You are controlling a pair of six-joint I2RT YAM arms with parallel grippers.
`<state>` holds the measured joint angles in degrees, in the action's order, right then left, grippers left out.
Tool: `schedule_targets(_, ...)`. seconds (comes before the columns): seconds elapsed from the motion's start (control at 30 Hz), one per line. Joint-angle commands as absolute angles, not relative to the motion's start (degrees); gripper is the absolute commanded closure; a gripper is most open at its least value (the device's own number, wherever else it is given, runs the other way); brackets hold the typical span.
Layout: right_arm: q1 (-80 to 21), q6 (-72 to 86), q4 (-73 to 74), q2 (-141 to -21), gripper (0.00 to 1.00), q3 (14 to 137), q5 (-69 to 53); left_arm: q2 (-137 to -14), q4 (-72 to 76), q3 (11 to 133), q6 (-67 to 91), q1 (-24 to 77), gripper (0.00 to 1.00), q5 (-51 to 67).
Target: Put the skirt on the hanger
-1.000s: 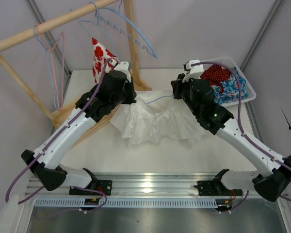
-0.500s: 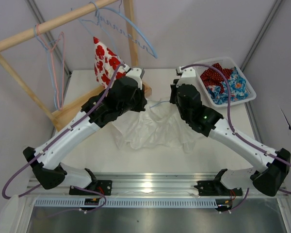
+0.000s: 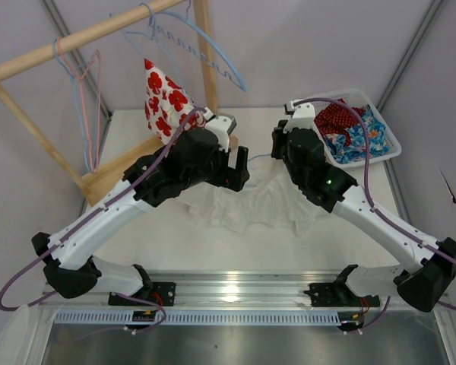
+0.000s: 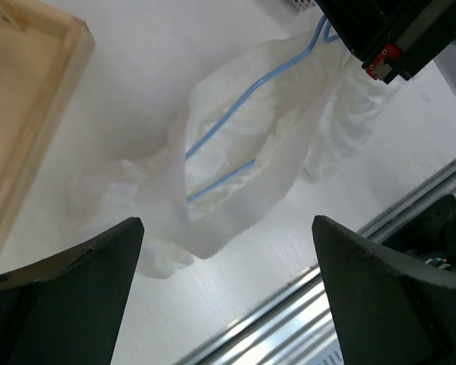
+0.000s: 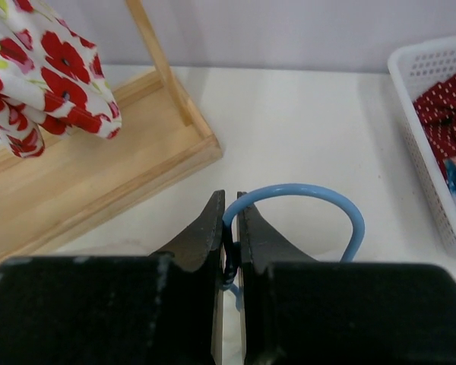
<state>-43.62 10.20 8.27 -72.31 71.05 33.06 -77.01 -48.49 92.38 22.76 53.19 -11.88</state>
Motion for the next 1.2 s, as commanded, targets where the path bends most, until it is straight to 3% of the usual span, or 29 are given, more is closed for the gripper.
schedule_targets(0.0,-40.8,9.7,4.9,-68.2,1.0,71.8,23.3,-72.5,-52.1,98.5,13.3,53.3,0.01,-13.8)
schedule_targets(0.23,-36.8,10.5,6.2,-64.7,1.0,71.0,9.8,-70.3,-53.9,99.6,-3.1,53.0,0.0,-12.8)
schedule_targets(0.53,-36.8,11.4,8.3,-64.4,1.0,73.4,4.2,-79.2,-53.9,107.0,-10.9,52.8,0.11,1.7)
schedule_targets(0.7,-37.6,11.2,8.1,-64.4,1.0,73.7,3.8,-83.9,-52.3,107.7,-10.2,52.8,0.21,6.2)
schedule_targets(0.77,-37.8,11.2,8.0,-64.3,1.0,73.7,3.8,-85.2,-50.8,107.7,-9.0,52.7,0.33,5.9)
schedule_targets(0.93,-38.1,12.0,7.6,-64.1,1.0,73.7,3.7,-89.2,-47.9,107.3,-6.8,51.6,0.47,6.6)
schedule_targets(1.1,-38.1,13.4,8.1,-64.2,1.0,73.7,4.4,-89.9,-43.7,104.9,-5.0,50.6,0.53,10.1)
schedule_targets(1.17,-38.1,13.5,8.0,-63.9,1.0,73.7,4.1,-90.4,-43.2,104.2,-4.7,50.4,0.63,11.7)
